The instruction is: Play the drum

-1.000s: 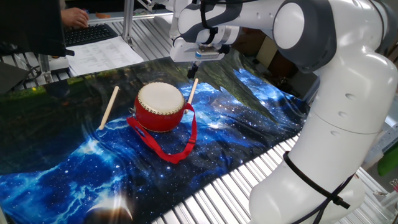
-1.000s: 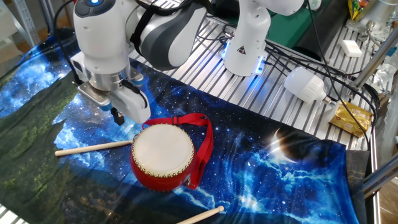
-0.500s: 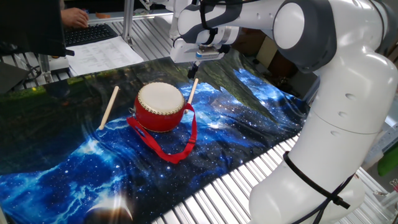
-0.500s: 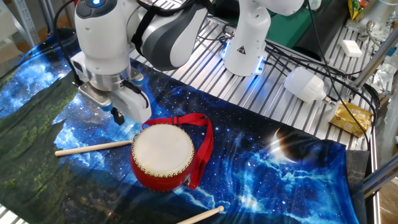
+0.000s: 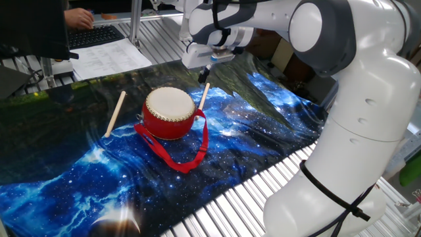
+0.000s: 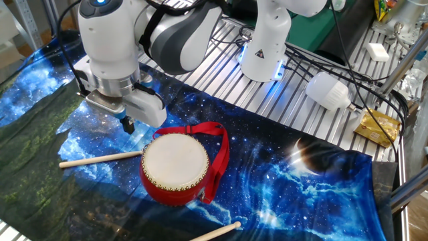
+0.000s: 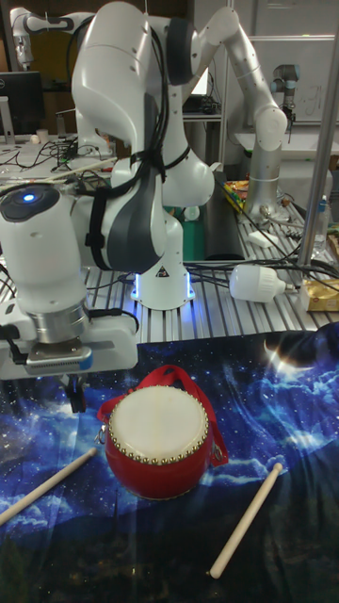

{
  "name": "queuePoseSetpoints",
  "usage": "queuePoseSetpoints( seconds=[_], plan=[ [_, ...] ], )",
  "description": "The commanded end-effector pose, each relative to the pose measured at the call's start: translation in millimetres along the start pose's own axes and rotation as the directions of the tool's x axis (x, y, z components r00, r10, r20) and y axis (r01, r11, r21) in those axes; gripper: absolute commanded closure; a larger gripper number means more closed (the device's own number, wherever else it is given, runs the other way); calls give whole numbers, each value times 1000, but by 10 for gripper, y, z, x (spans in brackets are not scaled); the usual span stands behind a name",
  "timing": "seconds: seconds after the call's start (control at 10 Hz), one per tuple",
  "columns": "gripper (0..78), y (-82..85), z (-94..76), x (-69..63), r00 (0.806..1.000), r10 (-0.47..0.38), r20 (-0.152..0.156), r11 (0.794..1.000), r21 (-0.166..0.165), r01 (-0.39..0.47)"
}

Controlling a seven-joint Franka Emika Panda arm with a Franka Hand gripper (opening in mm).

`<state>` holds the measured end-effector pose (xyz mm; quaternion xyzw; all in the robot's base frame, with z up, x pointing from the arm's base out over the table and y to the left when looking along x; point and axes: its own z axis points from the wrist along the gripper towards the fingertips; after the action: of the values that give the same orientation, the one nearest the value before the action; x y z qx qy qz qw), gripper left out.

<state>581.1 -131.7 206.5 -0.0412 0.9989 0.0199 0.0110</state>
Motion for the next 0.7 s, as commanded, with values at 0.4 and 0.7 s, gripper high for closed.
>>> queuePoseSetpoints(
  seconds=[0.4,0.7],
  plan=[
    [764,335,-217,75,998,58,-33,998,-19,-59],
    [764,546,-324,151,996,84,-40,996,-9,-84]
  ],
)
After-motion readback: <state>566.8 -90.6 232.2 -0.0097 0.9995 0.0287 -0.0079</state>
